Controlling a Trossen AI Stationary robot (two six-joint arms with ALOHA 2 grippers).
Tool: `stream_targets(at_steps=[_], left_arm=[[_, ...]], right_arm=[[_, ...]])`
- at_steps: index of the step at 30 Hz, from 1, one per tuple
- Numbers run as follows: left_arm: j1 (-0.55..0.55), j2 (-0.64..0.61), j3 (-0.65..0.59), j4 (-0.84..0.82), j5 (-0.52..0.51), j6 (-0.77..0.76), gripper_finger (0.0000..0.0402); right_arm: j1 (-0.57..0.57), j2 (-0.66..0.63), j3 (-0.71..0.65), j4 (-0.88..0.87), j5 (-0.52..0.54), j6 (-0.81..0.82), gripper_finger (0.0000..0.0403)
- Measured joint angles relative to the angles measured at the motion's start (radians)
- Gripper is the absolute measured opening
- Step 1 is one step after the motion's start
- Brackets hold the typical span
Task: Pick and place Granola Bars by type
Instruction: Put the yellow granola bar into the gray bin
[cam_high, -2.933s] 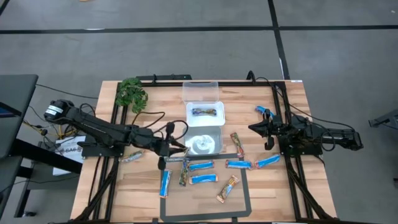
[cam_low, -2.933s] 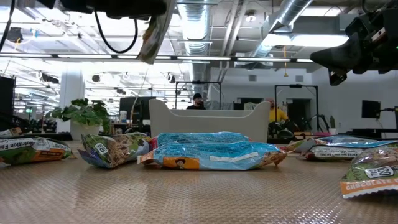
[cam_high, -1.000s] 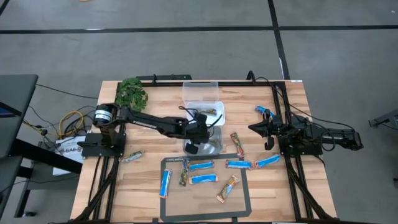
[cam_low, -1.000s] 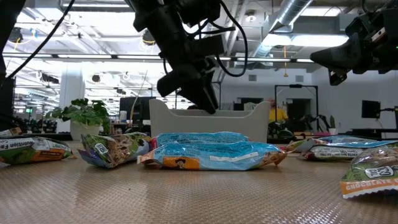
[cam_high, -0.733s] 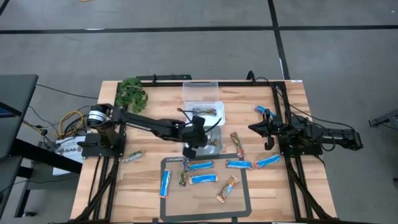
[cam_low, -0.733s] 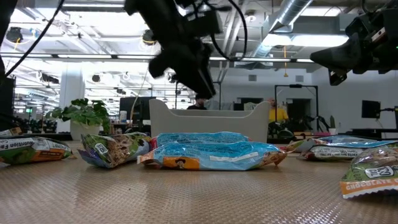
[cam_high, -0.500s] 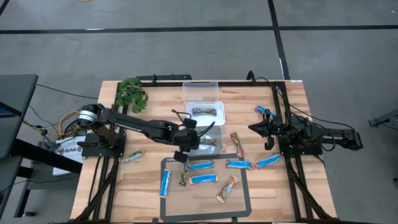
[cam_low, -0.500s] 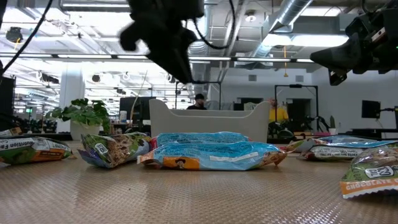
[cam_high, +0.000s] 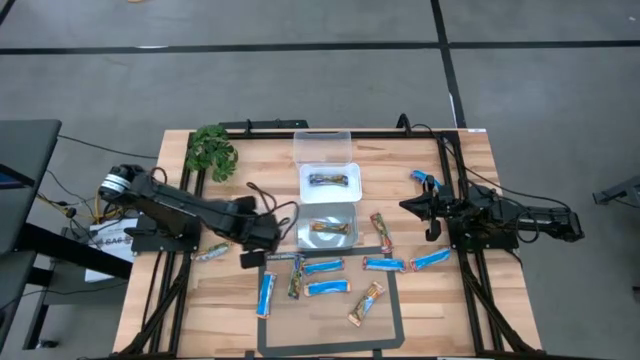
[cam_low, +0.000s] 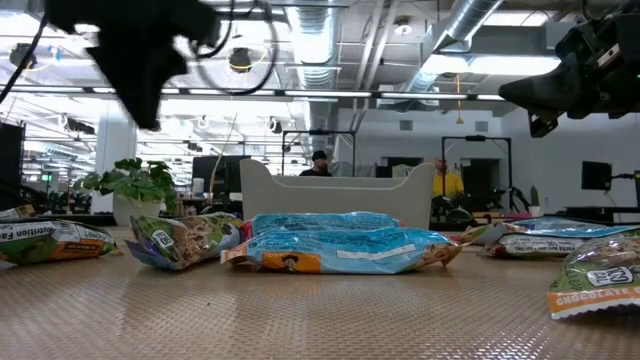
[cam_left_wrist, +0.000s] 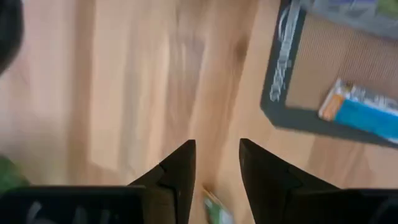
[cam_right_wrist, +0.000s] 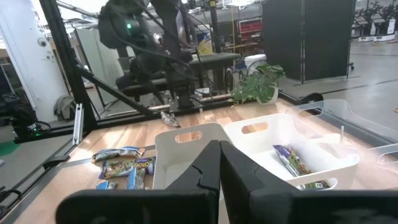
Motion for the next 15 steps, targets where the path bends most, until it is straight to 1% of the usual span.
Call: stream_targets(at_steps=[6, 8, 11, 15], left_arm=[[-0.010, -0.111, -0.168, -0.002, 0.115, -0.260, 0.0116], [-0.010, -0.141, -0.222, -0.004, 0.160, -0.326, 0.0116], [-0.010, -0.180, -0.298, -0.003, 0.217, -0.393, 0.0116], [-0.010, -0.214, -0.387, 0.002, 0.247, -0.456, 0.0116]], right_arm=[[0.000, 0.000, 0.000, 0.000, 0.000, 0.000, 0.0000], [0.000, 0.000, 0.000, 0.000, 0.000, 0.000, 0.0000], [0.000, 0.000, 0.000, 0.000, 0.000, 0.000, 0.0000], [0.000, 0.000, 0.000, 0.000, 0.000, 0.000, 0.0000]])
